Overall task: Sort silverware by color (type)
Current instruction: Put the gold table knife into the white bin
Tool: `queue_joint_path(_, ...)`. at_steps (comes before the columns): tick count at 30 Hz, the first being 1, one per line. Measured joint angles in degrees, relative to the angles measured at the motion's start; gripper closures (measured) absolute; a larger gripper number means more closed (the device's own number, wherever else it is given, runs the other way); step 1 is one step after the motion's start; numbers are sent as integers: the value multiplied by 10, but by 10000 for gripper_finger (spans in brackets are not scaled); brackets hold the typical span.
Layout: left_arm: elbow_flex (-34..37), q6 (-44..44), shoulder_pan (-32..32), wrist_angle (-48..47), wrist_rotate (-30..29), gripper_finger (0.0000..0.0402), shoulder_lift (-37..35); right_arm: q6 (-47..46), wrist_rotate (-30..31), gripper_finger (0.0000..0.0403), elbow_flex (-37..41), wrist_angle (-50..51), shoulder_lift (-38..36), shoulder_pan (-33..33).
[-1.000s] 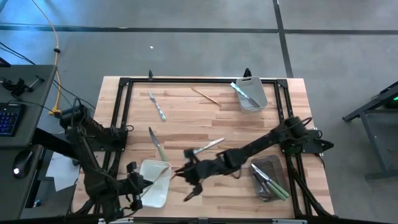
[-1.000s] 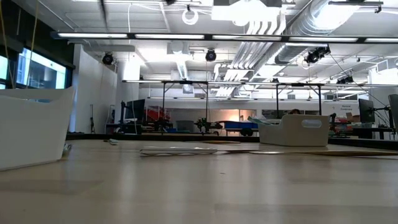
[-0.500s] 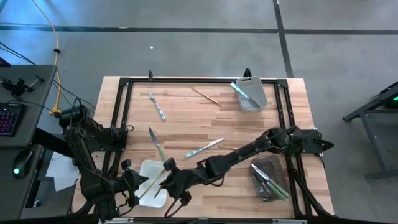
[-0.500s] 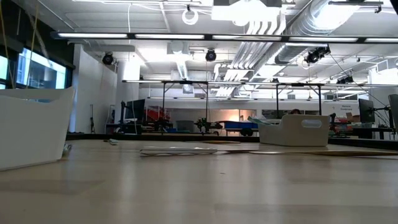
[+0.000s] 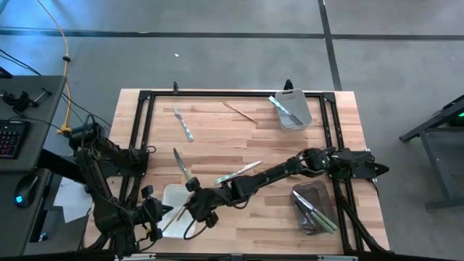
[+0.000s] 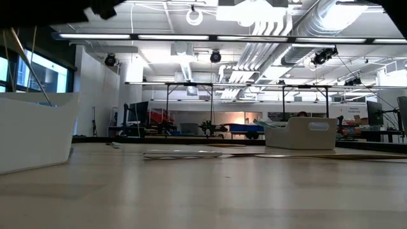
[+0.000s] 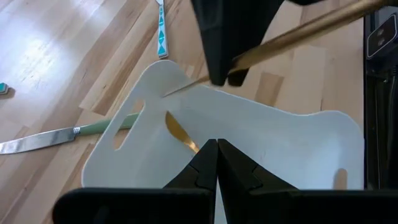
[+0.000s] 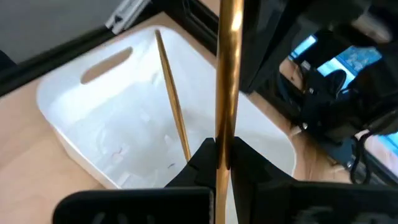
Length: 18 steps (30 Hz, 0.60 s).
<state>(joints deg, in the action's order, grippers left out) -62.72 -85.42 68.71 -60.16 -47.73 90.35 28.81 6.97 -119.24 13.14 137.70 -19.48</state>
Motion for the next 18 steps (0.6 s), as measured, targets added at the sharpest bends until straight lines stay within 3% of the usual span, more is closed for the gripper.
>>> queue_joint_path(7, 0, 0, 0, 1, 0, 401, 0, -11, -22, 392, 0, 1, 19, 11)
queue_joint_path(18, 0, 1, -1, 1, -8, 401, 0, -48, -12, 296, 0, -9, 26, 11)
